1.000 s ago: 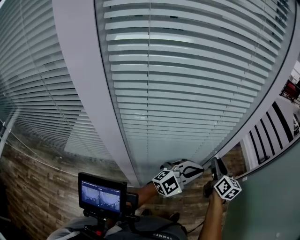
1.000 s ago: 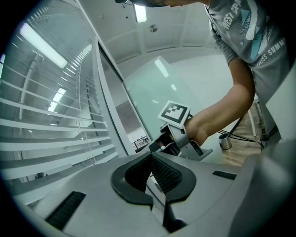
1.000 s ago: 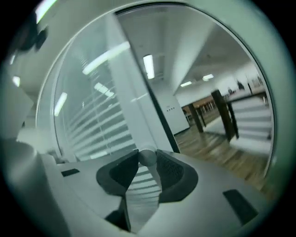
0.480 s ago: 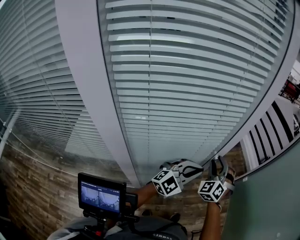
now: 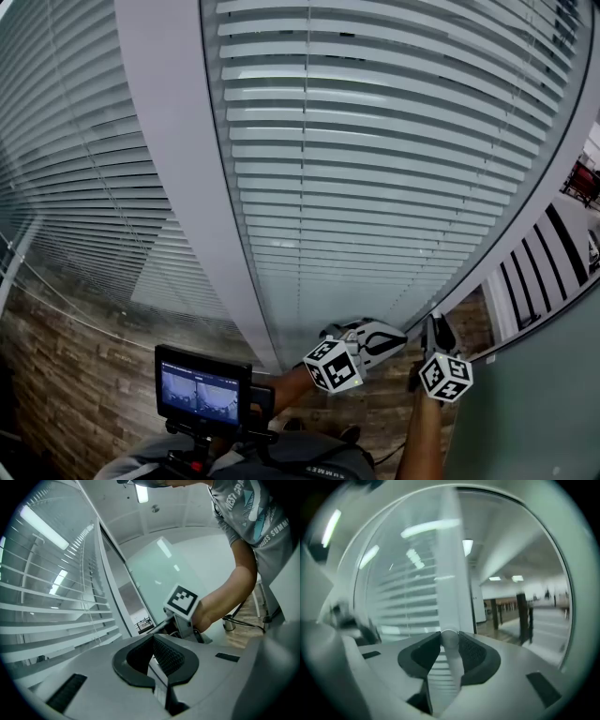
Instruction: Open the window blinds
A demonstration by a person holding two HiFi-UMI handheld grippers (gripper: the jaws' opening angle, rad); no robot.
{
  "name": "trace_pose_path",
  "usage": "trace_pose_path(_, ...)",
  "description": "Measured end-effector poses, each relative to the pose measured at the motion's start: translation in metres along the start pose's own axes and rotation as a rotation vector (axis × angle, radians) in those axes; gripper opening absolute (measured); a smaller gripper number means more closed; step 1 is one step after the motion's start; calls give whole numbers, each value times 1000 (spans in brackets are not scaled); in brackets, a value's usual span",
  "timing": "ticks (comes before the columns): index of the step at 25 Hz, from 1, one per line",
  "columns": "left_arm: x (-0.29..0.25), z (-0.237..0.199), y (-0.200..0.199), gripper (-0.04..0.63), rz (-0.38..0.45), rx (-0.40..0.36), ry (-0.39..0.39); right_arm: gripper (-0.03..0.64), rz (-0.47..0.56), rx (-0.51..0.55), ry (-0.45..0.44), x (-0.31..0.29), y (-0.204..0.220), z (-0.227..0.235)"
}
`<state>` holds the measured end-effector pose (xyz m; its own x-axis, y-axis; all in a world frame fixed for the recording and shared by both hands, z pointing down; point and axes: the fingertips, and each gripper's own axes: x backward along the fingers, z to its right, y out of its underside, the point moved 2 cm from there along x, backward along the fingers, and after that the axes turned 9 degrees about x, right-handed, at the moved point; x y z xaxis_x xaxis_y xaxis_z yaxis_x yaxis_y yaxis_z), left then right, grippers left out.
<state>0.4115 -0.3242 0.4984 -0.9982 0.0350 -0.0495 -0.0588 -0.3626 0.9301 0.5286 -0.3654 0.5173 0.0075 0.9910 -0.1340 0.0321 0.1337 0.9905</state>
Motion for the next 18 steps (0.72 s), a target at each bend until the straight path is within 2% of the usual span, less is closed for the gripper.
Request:
trace_pose_path(1, 0, 1, -1, 0, 2, 0, 1, 120, 53, -285, -45, 1, 3, 4)
trace_pose_path(2, -1, 2, -2, 0, 4, 0, 3, 120, 89, -527, -78, 3, 8, 8)
trace_pose_path(3, -2, 5, -2, 0, 5, -1, 5, 120, 108, -695, -95, 5, 15, 12)
trace_pose_path(4, -3, 8, -2, 0, 6, -3, 9, 120, 116, -775, -103, 7, 20, 15)
trace_pose_path(5, -5, 11, -2, 0, 5, -5, 13, 120, 120, -784, -113, 8, 20, 16)
trace_pose_path(6, -6, 12, -2, 0, 5, -7, 15, 120, 119, -748, -121, 8, 18, 16)
trace_pose_path(7, -6, 11, -3, 0, 6, -8, 16, 120, 105, -668, -122, 6, 15, 14)
trace_pose_path(8, -5, 10, -3, 0, 7, -7, 16, 120, 74, -528, -115, 4, 12, 11)
trace_pose_path(9, -3, 8, -3, 0, 7, -6, 15, 120, 25, -323, -94, 3, 11, 7)
trace_pose_path(10, -2, 7, -3, 0, 8, -5, 13, 121, -40, -61, -55, 2, 11, 4)
trace_pose_path(12, 1, 5, 1, 0, 8, -4, 6, 123, -175, 539, 53, 3, 16, -4)
trace_pose_path(13, 2, 4, 3, 0, 7, -4, -1, 123, -226, 803, 99, 3, 19, -8)
trace_pose_path(14, 3, 4, 6, 0, 6, -3, -10, 123, -262, 1006, 132, 1, 21, -11)
trace_pose_path(15, 4, 2, 9, 0, 6, -2, -20, 123, -283, 1150, 157, -1, 23, -13)
trace_pose_path(16, 5, 1, 11, 0, 7, 0, -31, 121, -296, 1247, 176, -5, 24, -14)
trace_pose_path(18, 7, -3, 12, 0, 13, 5, -46, 121, -303, 1322, 192, -9, 25, -14)
